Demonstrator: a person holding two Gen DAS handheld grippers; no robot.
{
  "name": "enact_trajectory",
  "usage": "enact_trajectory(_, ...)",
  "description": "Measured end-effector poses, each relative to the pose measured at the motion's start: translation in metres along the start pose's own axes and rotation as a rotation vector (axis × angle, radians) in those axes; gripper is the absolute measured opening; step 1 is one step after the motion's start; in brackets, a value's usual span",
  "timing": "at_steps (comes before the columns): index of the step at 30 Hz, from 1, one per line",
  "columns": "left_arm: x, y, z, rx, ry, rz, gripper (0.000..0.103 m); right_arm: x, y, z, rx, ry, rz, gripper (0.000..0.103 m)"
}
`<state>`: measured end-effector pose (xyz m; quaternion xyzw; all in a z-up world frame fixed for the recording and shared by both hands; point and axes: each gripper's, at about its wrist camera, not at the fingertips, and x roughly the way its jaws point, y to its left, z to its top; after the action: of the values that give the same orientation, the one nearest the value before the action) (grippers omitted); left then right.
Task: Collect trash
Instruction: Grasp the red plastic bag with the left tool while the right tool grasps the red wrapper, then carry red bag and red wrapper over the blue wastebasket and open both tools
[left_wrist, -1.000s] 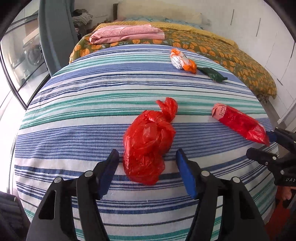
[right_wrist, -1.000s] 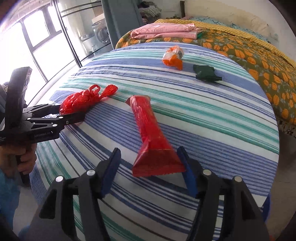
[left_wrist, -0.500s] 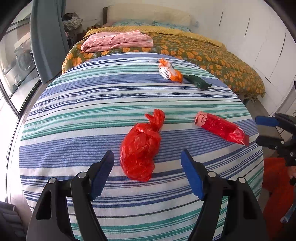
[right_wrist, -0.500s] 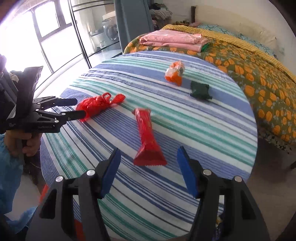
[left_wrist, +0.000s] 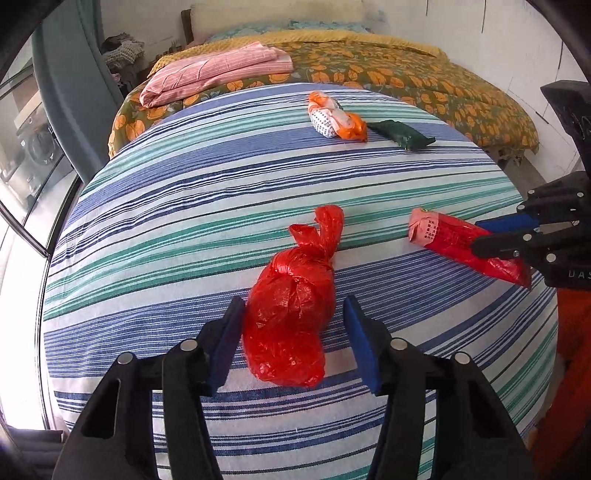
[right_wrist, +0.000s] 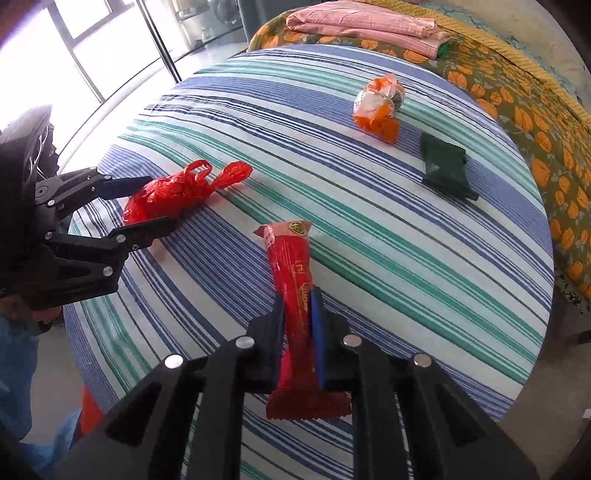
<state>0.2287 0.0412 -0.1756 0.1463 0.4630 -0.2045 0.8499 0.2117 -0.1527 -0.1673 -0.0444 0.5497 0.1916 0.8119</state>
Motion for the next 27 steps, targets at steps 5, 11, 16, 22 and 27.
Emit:
enact_trajectory(5, -0.006, -0.002, -0.001, -0.014, -0.013, -0.028, 0.035, -0.022, -0.004, -0.016, 0.048, -0.075, 0.032, 0.011)
enact_trajectory(11, -0.025, -0.026, -0.010, -0.044, -0.053, -0.074, 0.033, -0.049, -0.022, -0.043, 0.138, -0.171, 0.071, 0.011)
enact_trajectory(16, -0.035, -0.067, -0.017, -0.067, -0.077, -0.138, 0.033, -0.061, -0.049, -0.073, 0.244, -0.242, 0.113, 0.011)
enact_trajectory(22, -0.051, -0.140, -0.011, -0.048, -0.115, -0.258, 0.033, -0.103, -0.109, -0.144, 0.410, -0.375, 0.074, 0.011)
enact_trajectory(27, -0.053, -0.222, 0.002, 0.005, -0.111, -0.378, 0.033, -0.111, -0.175, -0.206, 0.557, -0.377, -0.072, 0.011)
